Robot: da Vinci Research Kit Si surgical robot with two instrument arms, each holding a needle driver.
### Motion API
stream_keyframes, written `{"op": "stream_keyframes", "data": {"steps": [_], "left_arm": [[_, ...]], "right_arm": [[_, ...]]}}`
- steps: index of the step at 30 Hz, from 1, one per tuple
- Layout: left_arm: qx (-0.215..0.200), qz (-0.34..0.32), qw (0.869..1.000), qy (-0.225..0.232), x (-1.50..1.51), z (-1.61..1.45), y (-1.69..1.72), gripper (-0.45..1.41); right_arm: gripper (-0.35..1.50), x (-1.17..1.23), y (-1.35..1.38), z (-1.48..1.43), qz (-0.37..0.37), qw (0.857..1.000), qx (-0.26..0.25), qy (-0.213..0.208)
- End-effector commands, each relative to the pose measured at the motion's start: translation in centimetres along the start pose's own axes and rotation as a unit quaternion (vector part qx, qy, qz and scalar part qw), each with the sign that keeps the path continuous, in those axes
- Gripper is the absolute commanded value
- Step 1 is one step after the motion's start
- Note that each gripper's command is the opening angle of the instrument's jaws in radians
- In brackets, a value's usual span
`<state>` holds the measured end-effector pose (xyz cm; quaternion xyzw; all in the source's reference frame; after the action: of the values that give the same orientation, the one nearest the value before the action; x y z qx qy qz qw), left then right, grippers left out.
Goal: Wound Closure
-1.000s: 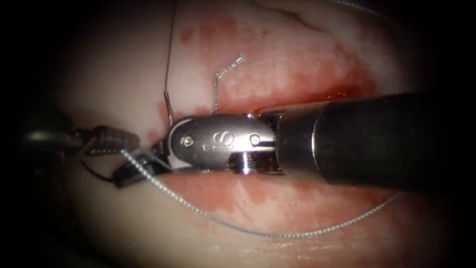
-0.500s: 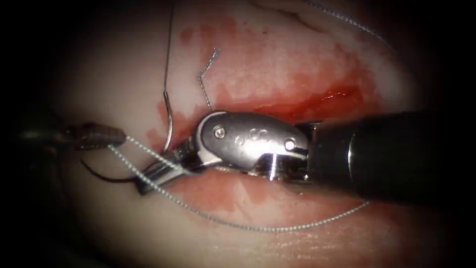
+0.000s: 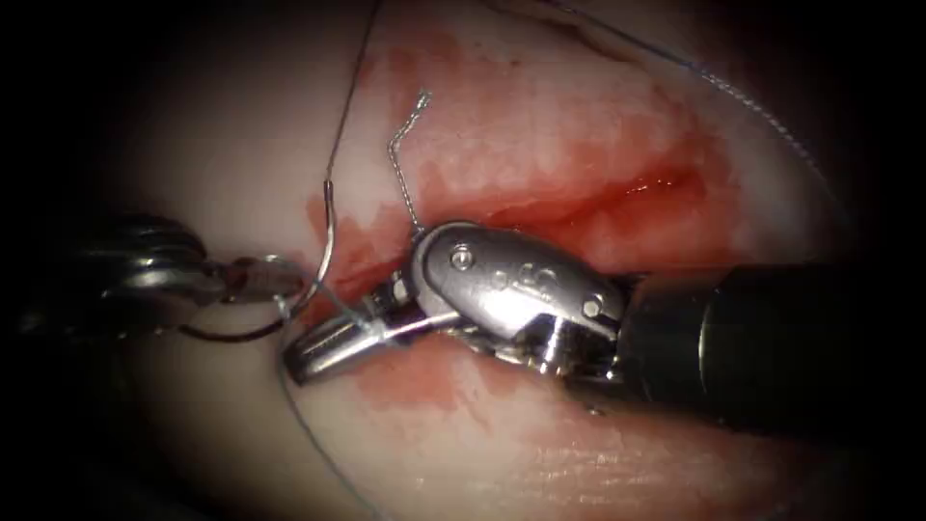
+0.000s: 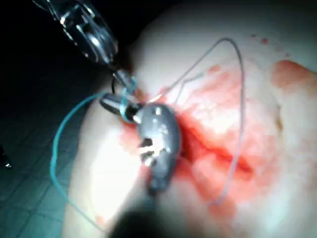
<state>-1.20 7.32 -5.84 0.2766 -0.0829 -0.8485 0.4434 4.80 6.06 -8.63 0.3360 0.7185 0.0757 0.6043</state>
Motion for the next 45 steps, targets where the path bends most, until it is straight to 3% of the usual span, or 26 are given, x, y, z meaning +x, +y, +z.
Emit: {"op": "stream_keyframes", "data": {"steps": [1, 6, 7, 14, 16, 17, 18, 28, 31, 36, 37, 40, 45], "left_arm": [[0.002, -0.001, 1.0, -0.001, -0.04, 0.08, -0.08, -0.35], [0.005, -0.006, 1.0, 0.01, 0.03, 0.16, -0.17, -0.35], [0.016, -0.01, 1.0, 0.022, 0.08, 0.17, -0.19, -0.35], [0.047, -0.03, 0.997, 0.05, 0.21, 0.18, -0.25, -0.35], [0.054, -0.04, 0.996, 0.058, 0.24, 0.2, -0.3, -0.35], [0.059, -0.044, 0.995, 0.06, 0.25, 0.23, -0.34, -0.35], [0.063, -0.045, 0.995, 0.061, 0.25, 0.24, -0.35, -0.35], [0.101, -0.064, 0.99, 0.075, 0.16, 0.31, -0.47, -0.35], [0.113, -0.071, 0.988, 0.079, 0.14, 0.26, -0.49, -0.35], [0.122, -0.074, 0.986, 0.082, 0.11, 0.21, -0.48, -0.35], [0.121, -0.076, 0.986, 0.083, 0.11, 0.21, -0.47, -0.35], [0.123, -0.077, 0.986, 0.084, 0.1, 0.24, -0.45, -0.35], [0.123, -0.082, 0.985, 0.085, 0.06, 0.33, -0.42, -0.35]], "right_arm": [[-0.35, -0.04, 0.03, 0.01, 0.0, 1.0, -0.005, 0.007], [-0.35, -0.03, 0.0, -0.19, 0.001, 0.999, -0.04, 0.021], [-0.35, -0.01, -0.04, -0.28, 0.004, 0.997, -0.066, 0.036], [-0.35, 0.01, -0.2, -0.33, 0.03, 0.987, -0.119, 0.107], [-0.03, 0.0, -0.23, -0.31, 0.033, 0.983, -0.143, 0.108], [0.31, -0.01, -0.25, -0.3, 0.04, 0.98, -0.161, 0.111], [0.37, -0.01, -0.26, -0.3, 0.045, 0.978, -0.168, 0.116], [0.39, -0.01, -0.33, -0.36, 0.045, 0.957, -0.256, 0.13], [0.56, -0.01, -0.37, -0.39, 0.043, 0.946, -0.294, 0.129], [0.61, 0.04, -0.39, -0.47, 0.046, 0.933, -0.33, 0.134], [0.74, 0.07, -0.39, -0.51, 0.052, 0.927, -0.342, 0.147], [0.91, 0.1, -0.37, -0.52, 0.059, 0.924, -0.339, 0.165], [0.86, 0.09, -0.36, -0.4, 0.08, 0.931, -0.304, 0.184]]}}
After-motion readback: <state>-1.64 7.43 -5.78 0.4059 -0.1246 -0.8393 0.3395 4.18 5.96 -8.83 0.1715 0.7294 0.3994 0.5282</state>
